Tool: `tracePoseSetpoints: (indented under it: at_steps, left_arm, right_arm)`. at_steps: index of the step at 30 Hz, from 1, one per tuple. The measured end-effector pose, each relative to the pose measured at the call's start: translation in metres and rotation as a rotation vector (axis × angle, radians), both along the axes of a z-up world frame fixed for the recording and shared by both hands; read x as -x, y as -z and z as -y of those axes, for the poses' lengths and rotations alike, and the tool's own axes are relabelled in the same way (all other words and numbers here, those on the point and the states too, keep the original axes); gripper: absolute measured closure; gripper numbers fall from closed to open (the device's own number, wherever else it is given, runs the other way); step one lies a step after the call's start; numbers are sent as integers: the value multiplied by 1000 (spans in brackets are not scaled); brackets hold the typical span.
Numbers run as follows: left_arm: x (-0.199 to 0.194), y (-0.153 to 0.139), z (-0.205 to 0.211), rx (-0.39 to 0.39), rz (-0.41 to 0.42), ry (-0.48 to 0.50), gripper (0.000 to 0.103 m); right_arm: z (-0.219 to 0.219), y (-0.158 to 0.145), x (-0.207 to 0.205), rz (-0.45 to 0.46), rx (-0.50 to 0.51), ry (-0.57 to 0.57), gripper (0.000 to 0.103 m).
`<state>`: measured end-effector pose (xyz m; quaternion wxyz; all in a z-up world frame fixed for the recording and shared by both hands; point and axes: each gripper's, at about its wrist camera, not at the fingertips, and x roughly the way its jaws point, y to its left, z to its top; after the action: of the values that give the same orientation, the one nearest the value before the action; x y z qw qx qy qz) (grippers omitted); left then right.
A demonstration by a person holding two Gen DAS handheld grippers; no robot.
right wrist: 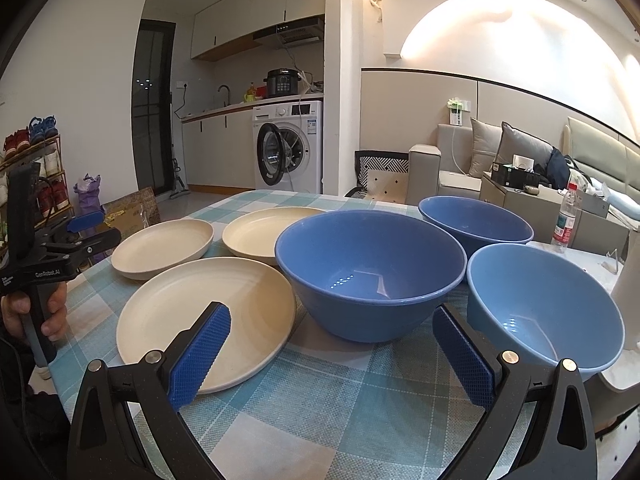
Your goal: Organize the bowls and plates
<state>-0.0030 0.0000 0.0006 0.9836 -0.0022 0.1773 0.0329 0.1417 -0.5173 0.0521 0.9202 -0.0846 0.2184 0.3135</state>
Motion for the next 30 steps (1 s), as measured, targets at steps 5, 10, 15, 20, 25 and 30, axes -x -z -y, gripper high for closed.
tracePoseSetpoints:
  at_steps: [5, 10, 15, 20, 25, 30]
  left_arm:
    - [-1, 1, 3, 10, -18, 19, 0]
    - [-2, 1, 7, 14, -28, 34, 0]
    - [-3, 1, 8, 14, -31, 28, 0]
    - [-3, 0, 6, 34, -27, 21, 0]
    - [0, -3, 4, 38, -25, 19, 0]
    - [3, -7, 4, 26, -19, 20, 0]
  right_arm:
    - [-5, 0, -2, -12, 32, 14, 0]
    - [-6, -4, -2, -15, 29, 15, 0]
    - [-8, -9, -3, -17, 37, 20, 0]
    - [-12, -11, -4, -18, 44, 17, 0]
    - [-19, -14, -1, -11, 49, 16, 0]
    - [-25, -20, -3, -31, 39, 17, 0]
